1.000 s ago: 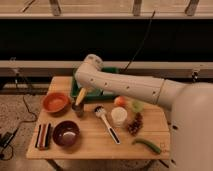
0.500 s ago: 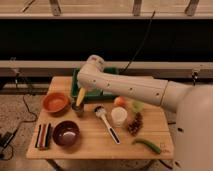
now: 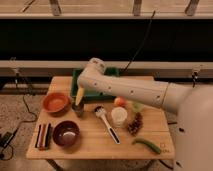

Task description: Place banana in metal cup

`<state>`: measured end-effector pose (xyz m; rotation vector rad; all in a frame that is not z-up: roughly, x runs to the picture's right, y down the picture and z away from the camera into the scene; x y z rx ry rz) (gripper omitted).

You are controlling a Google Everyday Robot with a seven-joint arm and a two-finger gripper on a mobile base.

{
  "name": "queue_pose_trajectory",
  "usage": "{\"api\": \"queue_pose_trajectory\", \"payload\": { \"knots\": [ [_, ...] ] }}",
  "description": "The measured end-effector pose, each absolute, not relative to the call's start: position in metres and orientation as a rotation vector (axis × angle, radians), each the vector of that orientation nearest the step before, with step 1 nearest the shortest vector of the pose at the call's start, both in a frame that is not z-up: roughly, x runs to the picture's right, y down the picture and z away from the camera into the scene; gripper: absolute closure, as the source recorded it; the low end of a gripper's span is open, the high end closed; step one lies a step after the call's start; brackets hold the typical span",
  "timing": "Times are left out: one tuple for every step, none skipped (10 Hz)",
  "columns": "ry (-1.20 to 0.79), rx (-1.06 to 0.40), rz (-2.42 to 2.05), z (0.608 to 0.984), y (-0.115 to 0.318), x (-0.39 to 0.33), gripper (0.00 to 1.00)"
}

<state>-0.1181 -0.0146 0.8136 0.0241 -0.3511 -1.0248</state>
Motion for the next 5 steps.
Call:
{"api": "queue_pose_trajectory", "payload": {
  "knots": [
    [-0.352, 0.032, -1.029, 0.815, -0.015, -0.119, 1.00],
    [-0.349, 0.041, -1.038, 0.819, -0.014, -0.120, 1.00],
    [-0.341, 0.048, -1.048, 0.822, -0.014, -0.120, 1.00],
    [-0.332, 0.057, -1.057, 0.826, -0.014, -0.121, 1.00],
    [-0.327, 0.061, -1.064, 0.828, -0.013, -0.123, 0.96]
  ]
}}
